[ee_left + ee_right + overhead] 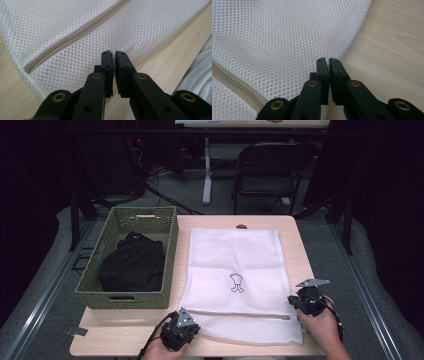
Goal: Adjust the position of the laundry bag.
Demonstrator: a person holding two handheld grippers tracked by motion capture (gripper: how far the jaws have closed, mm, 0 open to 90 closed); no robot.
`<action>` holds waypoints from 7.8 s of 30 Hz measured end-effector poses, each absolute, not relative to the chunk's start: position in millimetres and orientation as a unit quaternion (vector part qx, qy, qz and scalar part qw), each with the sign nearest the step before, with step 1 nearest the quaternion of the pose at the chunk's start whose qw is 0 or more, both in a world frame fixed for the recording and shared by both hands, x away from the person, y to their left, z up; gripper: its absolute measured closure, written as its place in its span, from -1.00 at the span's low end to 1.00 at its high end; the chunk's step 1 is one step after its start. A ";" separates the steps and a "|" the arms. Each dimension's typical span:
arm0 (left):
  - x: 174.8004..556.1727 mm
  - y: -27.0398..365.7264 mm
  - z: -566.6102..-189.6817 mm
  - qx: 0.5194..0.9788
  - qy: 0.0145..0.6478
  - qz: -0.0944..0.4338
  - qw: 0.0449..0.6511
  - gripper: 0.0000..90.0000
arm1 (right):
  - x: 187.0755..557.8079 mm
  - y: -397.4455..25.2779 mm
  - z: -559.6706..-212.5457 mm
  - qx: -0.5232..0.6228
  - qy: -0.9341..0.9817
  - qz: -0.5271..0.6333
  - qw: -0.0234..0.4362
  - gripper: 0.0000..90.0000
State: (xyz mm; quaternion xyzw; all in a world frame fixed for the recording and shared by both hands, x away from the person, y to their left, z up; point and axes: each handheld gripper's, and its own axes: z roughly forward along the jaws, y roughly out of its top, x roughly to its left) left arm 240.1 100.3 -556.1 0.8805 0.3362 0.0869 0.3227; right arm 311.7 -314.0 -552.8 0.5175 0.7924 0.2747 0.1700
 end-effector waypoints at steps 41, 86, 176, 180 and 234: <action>266.5 25.9 -512.4 0.873 0.303 0.063 0.377 0.29 | 274.8 -322.1 -530.0 0.528 0.771 0.298 0.196 0.22; 277.9 -28.9 -531.5 0.884 0.277 0.042 0.374 0.37 | 291.5 -314.8 -562.7 0.566 0.767 0.263 0.147 0.74; 298.5 -126.3 -552.7 0.896 0.216 -0.010 0.388 0.37 | 282.5 -309.1 -515.2 0.515 0.758 0.364 0.167 0.95; 300.1 -128.8 -552.3 0.897 0.215 -0.008 0.386 0.29 | 282.6 -308.9 -514.5 0.513 0.758 0.366 0.168 0.95; 302.7 -127.9 -551.0 0.894 0.206 -0.031 0.396 0.38 | 282.6 -306.4 -515.6 0.508 0.758 0.368 0.175 0.95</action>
